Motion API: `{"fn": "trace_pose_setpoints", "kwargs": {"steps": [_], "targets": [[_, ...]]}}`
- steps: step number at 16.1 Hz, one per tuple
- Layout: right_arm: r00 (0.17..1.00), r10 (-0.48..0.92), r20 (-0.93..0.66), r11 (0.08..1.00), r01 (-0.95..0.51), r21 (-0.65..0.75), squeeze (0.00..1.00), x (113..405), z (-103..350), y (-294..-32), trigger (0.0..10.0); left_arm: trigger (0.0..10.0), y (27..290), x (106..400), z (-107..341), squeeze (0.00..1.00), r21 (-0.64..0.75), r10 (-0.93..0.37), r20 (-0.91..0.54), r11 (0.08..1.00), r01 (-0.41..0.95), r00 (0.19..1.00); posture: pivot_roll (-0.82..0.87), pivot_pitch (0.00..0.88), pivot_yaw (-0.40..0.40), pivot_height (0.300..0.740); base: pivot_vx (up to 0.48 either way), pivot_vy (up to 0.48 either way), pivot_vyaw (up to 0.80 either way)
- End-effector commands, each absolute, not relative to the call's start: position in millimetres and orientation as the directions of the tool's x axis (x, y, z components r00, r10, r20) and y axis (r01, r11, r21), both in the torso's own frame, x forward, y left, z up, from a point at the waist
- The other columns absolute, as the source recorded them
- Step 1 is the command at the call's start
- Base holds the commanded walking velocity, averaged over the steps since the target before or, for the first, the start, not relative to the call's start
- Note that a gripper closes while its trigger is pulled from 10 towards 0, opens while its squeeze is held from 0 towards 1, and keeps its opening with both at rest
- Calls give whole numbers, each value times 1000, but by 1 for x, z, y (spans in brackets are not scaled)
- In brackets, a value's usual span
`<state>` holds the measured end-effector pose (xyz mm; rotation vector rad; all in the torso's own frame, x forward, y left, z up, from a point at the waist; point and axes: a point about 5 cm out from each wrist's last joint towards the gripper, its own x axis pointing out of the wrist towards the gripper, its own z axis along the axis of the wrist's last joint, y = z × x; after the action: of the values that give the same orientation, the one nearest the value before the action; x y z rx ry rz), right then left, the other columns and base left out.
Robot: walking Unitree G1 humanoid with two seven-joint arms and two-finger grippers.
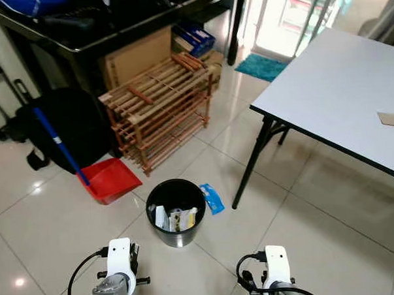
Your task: Picking trash to rubbish bin
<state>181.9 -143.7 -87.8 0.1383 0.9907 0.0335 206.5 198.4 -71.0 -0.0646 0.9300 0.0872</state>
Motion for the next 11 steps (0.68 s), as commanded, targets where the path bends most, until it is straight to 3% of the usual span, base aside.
{"fn": "trace_pose_setpoints", "kwargs": {"steps": [1,11], "targets": [[537,85,-840,992,36,124,0,181,-88,-146,10000,10000,198,203,-73,0,-19,48,-814,994,-110,578,2,89,-41,740,0,0,0],[537,82,-840,992,38,121,0,181,-88,-148,10000,10000,197,203,-73,0,-21,45,-815,994,-107,578,-13,115,-42,740,0,0,0]]}}
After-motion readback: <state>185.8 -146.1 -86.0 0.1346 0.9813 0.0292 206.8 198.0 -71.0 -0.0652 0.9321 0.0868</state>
